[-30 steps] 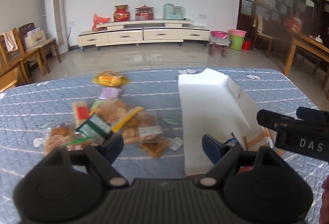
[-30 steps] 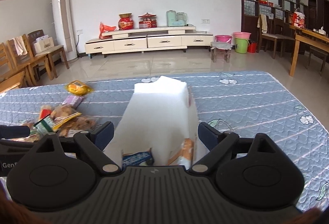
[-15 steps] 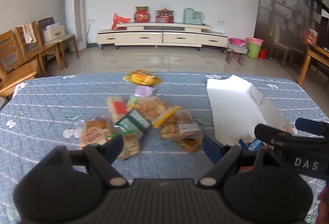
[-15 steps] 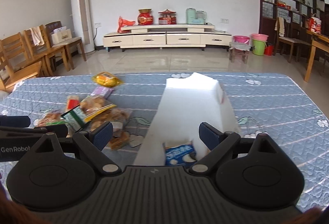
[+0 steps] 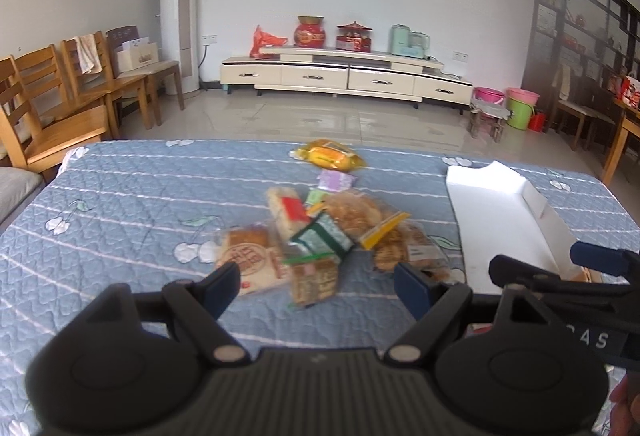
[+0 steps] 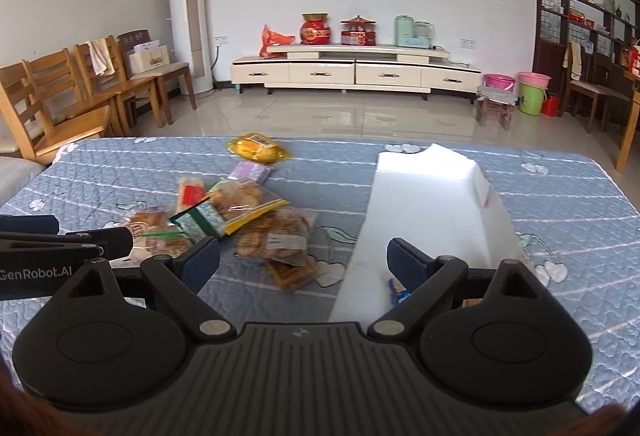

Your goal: Organize snacks

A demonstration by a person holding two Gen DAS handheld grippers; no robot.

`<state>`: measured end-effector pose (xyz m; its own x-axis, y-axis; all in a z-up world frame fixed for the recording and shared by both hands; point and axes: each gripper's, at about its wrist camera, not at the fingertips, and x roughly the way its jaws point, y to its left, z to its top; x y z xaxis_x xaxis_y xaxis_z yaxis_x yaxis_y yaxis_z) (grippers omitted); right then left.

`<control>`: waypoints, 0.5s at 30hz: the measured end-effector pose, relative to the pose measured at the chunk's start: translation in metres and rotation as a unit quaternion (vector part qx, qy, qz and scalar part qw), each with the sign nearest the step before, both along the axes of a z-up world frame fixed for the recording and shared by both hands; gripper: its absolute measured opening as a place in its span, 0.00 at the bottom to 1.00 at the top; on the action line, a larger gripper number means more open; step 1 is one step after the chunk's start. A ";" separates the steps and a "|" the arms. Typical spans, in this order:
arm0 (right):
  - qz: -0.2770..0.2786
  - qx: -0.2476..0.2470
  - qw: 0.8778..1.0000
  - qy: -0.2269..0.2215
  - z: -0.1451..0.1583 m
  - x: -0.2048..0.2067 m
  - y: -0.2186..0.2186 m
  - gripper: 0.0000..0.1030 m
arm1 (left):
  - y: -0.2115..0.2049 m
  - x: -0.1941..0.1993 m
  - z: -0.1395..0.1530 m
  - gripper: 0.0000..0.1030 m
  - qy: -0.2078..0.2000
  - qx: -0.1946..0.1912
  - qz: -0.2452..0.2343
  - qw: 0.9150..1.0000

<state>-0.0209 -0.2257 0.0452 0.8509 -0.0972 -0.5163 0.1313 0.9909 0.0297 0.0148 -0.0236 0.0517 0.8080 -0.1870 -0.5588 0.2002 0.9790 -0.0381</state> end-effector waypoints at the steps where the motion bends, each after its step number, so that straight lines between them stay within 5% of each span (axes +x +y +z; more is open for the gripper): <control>1: 0.003 0.000 1.000 0.000 0.000 0.001 0.002 1.00 | 0.002 0.000 0.000 0.81 0.000 0.000 0.003 1.000; 15: 0.038 0.008 0.999 0.011 -0.013 0.019 0.018 1.00 | 0.036 0.007 -0.017 0.81 0.006 -0.011 0.031 0.999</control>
